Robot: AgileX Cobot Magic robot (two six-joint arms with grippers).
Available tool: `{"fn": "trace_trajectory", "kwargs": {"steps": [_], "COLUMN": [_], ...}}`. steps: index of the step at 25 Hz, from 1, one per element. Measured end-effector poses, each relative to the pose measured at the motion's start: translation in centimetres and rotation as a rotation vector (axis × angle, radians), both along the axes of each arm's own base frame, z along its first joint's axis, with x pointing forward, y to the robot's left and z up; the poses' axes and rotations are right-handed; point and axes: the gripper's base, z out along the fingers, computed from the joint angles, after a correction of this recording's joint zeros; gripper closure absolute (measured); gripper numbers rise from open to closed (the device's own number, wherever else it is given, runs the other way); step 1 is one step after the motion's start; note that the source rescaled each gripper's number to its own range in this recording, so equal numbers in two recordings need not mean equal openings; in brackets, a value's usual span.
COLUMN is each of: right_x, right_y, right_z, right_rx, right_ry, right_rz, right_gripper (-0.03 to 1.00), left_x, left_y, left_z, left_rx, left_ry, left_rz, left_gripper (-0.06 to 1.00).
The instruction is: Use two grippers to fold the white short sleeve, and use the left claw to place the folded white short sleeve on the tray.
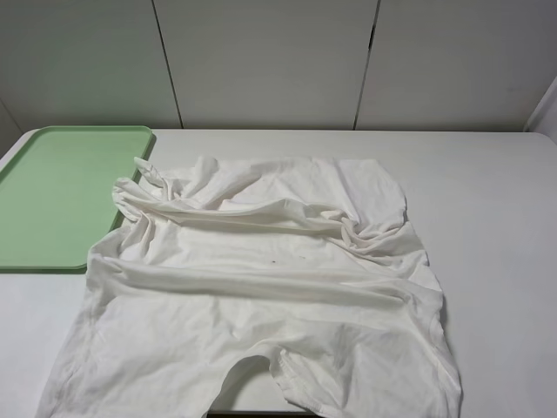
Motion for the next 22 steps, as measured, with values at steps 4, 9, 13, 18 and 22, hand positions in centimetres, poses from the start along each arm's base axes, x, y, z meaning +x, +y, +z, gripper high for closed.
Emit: {"fn": "trace_trajectory", "kwargs": {"steps": [4, 9, 13, 18, 22], "right_x": [0.00, 0.00, 0.01, 0.02, 0.02], "right_y": [0.00, 0.00, -0.03, -0.05, -0.04], "right_z": [0.00, 0.00, 0.00, 0.00, 0.00], "right_rx": [0.000, 0.000, 0.000, 0.000, 0.002], "right_ry": [0.000, 0.000, 0.000, 0.000, 0.000], "right_rz": [0.000, 0.010, 0.072, 0.129, 0.152], "right_gripper": [-0.03, -0.03, -0.03, -0.03, -0.03], "left_x": [0.00, 0.05, 0.07, 0.08, 0.10], "left_y": [0.00, 0.36, 0.57, 0.59, 0.61], "left_z": [0.00, 0.01, 0.02, 0.02, 0.02], "left_rx": [0.000, 0.039, 0.060, 0.062, 0.061], "left_ry": [0.000, -0.006, -0.008, -0.009, -0.010], "left_rz": [0.000, 0.021, 0.034, 0.028, -0.004], "left_gripper": [-0.02, -0.02, -0.02, -0.02, -0.02]}}
